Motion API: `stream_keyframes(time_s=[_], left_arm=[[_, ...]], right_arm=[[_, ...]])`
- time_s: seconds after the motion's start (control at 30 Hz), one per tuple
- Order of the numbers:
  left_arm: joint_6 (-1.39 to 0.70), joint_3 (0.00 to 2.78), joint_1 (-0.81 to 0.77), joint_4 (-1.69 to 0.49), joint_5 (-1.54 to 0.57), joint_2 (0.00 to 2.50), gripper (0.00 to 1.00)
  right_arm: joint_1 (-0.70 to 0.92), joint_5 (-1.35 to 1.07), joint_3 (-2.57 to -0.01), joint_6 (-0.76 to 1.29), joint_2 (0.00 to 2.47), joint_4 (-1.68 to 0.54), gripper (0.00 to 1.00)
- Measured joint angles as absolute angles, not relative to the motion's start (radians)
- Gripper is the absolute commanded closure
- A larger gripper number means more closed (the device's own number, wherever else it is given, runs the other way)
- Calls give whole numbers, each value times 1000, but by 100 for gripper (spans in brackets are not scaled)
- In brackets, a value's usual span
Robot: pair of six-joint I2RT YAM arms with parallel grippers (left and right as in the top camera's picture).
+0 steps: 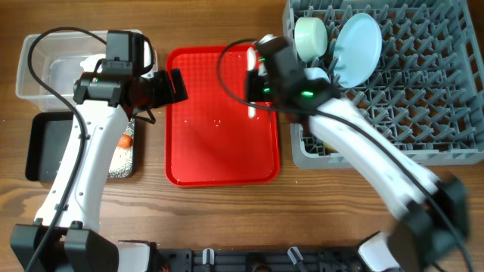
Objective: Sort waste into correct bins and load items into the dishwasher rack
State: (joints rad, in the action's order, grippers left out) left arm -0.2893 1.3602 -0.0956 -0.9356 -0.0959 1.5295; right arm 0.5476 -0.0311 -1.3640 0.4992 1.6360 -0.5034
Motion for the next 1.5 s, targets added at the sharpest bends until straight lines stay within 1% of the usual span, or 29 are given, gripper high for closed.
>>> stream_keyframes(time_s=[0.1,0.17,0.2,0.27,0.4,0.5,0.7,0.87,0.9,0.97,1.0,1.03,1.2,1.33,1.4,1.43,1.47,1.5], left_arm=[[-289,1360,-96,-934,-96,1530,0],[-289,1360,-96,-935,-96,1530,0],[-289,1360,-96,-935,-96,1530,0],[-289,1360,-96,-935,-96,1530,0],[-289,1360,-96,-935,-96,1530,0],[-289,1360,-96,-935,-96,1530,0],[-289,1360,-96,-935,-96,1530,0],[-289,1360,-96,-935,-96,1530,0],[-289,1360,-96,-935,-96,1530,0],[-290,1360,-96,-935,-96,1530,0],[-289,1360,-96,-935,-96,1530,0],[-289,1360,-96,-935,-96,1530,0],[-289,1360,-96,-935,-96,1530,0],[-289,1360,-96,-935,-96,1530,0],[-289,1360,-96,-935,-96,1530,0],[-289,1360,-96,-936,-96,1530,0],[-289,1360,-96,-935,-96,1530,0],[-289,1360,-96,-936,-96,1530,0]], right_arm=[[486,69,-1373,546,1506,-626,96],[424,175,-1375,648,1481,-733,96],[387,239,-1374,729,1481,-804,96],[317,317,-1357,877,1482,-879,96],[187,388,-1326,1074,1482,-906,96],[111,406,-1324,1172,1488,-934,96],[82,412,-1324,1309,1599,-946,96],[82,400,-1322,1367,1696,-950,96],[82,395,-1320,1369,1700,-950,93],[82,392,-1319,1373,1701,-950,77],[82,389,-1319,1371,1701,-950,76],[82,385,-1319,1378,1701,-952,73],[82,354,-1319,1355,1701,-962,73],[82,339,-1315,1251,1643,-981,71],[82,327,-1314,1147,1515,-983,41],[82,311,-1314,1086,1436,-984,19],[82,286,-1314,1021,1370,-986,4],[82,257,-1314,969,1313,-990,0]])
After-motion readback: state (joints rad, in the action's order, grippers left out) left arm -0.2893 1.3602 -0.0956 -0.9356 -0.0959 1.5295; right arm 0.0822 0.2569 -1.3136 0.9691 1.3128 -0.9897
